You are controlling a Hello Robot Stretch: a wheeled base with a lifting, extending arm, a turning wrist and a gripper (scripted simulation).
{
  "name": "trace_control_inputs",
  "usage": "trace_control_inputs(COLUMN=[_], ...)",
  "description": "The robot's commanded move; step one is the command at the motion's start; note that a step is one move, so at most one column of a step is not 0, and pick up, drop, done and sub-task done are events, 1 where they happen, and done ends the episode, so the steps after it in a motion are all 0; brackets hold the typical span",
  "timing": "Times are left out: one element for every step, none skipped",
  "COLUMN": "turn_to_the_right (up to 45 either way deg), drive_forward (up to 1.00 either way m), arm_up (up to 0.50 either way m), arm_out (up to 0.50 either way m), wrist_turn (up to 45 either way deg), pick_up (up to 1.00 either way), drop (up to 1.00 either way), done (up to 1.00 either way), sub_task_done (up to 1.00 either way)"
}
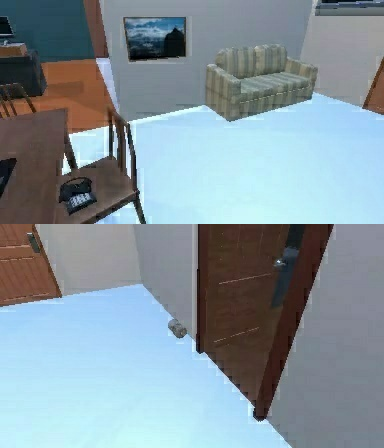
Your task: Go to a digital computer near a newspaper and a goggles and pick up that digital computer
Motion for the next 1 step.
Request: trace_control_inputs(turn_to_the_right=[45.0], drive_forward=[0.0], arm_up=[0.0], arm_out=[0.0], wrist_turn=[0.0], pick_up=[0.0], drop=[0.0], done=[0.0], sub_task_done=[0.0])
